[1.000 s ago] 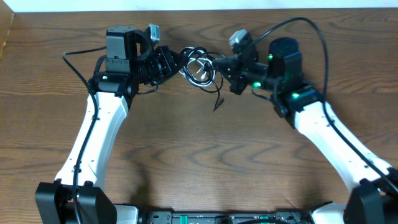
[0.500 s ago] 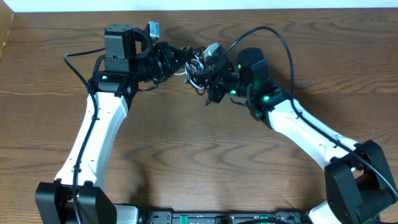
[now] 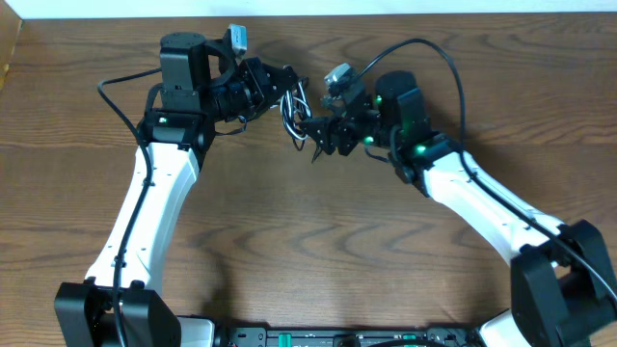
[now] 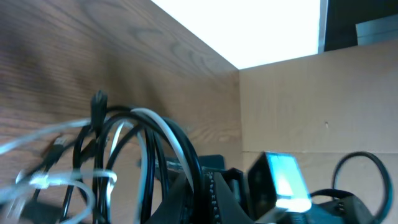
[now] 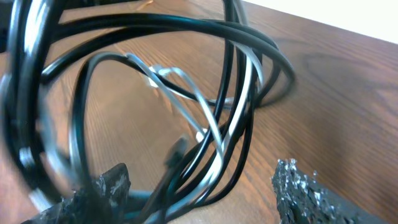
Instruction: Untangle cables
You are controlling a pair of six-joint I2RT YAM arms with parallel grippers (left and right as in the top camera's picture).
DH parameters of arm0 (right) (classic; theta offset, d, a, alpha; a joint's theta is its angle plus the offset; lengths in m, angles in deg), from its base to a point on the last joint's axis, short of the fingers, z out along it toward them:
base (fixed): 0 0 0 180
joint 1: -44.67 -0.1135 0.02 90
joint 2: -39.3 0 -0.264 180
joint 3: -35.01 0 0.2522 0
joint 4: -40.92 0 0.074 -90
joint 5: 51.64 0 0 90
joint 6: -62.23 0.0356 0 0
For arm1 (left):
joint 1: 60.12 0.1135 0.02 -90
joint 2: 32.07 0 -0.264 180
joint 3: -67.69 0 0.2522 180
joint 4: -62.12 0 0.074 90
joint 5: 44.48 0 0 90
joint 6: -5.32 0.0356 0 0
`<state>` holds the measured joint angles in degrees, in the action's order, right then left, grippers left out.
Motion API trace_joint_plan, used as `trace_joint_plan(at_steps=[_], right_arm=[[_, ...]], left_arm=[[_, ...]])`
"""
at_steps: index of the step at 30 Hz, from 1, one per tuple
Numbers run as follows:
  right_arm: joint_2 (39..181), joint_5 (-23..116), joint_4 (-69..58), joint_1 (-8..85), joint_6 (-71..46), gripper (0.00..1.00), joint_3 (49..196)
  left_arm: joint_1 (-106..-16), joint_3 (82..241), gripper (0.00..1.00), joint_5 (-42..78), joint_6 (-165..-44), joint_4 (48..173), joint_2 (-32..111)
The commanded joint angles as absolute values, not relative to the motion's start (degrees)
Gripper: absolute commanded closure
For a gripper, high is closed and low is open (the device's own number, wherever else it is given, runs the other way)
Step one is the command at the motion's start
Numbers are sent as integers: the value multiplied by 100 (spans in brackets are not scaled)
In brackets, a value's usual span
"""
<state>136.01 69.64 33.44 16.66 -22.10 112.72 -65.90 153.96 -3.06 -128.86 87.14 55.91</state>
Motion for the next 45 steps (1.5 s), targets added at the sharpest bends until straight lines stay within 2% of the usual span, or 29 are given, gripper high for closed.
trace_joint_plan(at_steps=[1,8,18,23,30,37,45], right_arm=[[13104,7154,3211,1811,-2097,29,11294],[12753,7150,2747,2045,-2097,30,11294],[12805,6942,2612,1988,-2094,44,11289],[12995,6833,2767,1905,-2081,46,11289],[13542,6855,3604,1712,-1745,50,11289],[13690,6862,3740,1649,-1668,51,11292],[13441,7054,3834,2381,-975,45,11296]], left_arm=[[-6566,15442,92,-159,-12917,8642,5602],[-6566,15442,93,-155,-12919,8642,5602],[-6571,15442,92,-162,-14016,8415,5602],[-6582,15442,93,-186,-14821,8282,5602],[-6901,15442,93,-183,-15332,8087,5602],[-7045,15442,93,-148,-16211,7318,5602],[-7045,15442,92,455,-17083,7176,5602]])
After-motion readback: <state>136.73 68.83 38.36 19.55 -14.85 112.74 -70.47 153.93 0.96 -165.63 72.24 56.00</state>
